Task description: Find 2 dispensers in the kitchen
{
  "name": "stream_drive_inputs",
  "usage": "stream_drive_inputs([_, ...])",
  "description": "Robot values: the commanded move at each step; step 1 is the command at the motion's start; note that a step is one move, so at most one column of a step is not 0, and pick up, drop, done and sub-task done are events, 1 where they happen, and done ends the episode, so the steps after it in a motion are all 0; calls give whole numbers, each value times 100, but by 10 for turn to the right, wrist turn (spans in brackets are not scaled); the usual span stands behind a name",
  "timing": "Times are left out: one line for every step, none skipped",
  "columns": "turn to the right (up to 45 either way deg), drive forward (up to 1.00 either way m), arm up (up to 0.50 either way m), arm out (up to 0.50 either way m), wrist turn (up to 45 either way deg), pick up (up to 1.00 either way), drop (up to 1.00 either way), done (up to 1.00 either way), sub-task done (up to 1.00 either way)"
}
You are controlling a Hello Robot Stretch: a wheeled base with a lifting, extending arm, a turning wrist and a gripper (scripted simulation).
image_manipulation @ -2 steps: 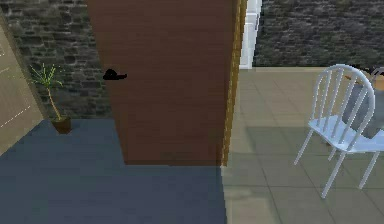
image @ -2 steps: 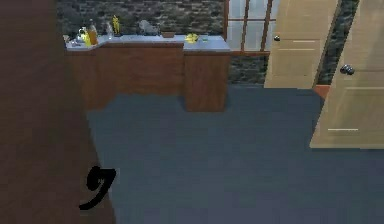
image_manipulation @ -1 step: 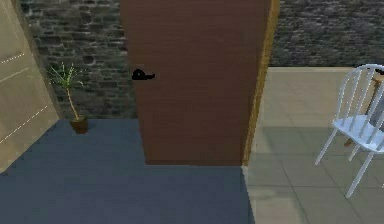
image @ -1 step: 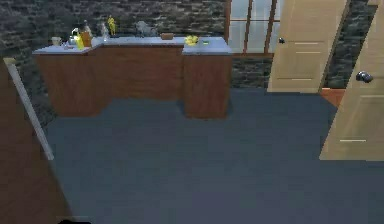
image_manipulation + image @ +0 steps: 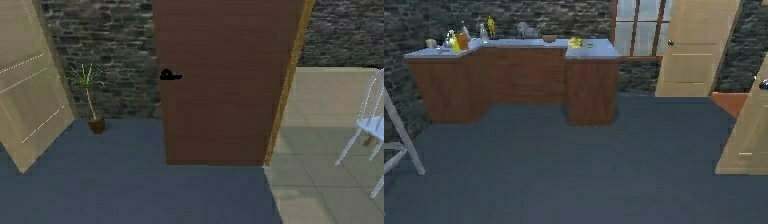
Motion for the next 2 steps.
stream_drive_inputs([450, 0, 0, 0, 0, 0, 0, 0, 0])
stream_drive_inputs([450, 0, 0, 0, 0, 0, 0, 0, 0])
